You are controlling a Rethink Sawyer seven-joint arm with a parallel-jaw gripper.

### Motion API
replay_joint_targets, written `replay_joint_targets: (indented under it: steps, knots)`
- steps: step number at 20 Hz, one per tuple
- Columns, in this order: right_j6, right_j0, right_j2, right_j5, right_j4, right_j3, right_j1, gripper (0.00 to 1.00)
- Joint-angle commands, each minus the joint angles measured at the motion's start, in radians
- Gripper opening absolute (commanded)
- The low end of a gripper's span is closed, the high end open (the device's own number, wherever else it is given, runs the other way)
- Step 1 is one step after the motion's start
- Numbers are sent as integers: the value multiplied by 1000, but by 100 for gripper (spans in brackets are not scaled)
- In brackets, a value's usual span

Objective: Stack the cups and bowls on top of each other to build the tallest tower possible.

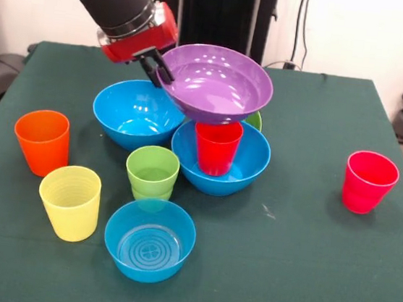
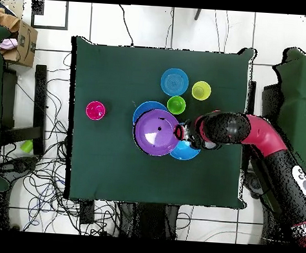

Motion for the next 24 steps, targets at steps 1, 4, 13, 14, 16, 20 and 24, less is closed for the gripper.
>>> replay_joint_targets:
  steps: [1,4,13,14,16,20,24]
  knots:
    - [-224,27,22,-60,-49,64,51,0]
    - [-223,23,28,-49,-36,62,52,0]
    - [-243,24,34,-18,-31,17,60,0]
    - [-242,23,32,-26,-35,14,64,0]
    - [-246,25,27,-27,-41,2,73,0]
    - [-213,26,24,-64,-47,7,77,0]
    - [-210,28,22,-71,-52,-2,84,0]
